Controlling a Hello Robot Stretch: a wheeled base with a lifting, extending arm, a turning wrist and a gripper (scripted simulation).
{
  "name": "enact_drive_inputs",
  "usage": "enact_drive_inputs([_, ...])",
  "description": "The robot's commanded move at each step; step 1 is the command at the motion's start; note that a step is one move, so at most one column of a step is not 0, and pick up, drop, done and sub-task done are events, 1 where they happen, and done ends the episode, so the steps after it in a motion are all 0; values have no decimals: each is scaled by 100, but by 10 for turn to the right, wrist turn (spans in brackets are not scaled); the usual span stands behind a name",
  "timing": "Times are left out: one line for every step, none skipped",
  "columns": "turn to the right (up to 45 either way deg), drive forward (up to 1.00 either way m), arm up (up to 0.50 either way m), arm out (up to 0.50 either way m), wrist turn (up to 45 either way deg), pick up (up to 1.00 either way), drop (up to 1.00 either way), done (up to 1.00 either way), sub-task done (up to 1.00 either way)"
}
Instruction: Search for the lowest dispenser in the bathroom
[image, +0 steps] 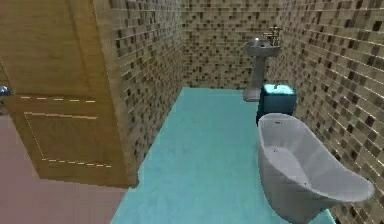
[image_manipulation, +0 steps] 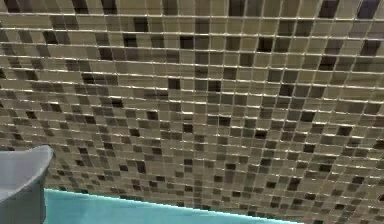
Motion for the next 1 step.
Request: enact_drive_inputs([0,70,0,0,0,0,0,0,0])
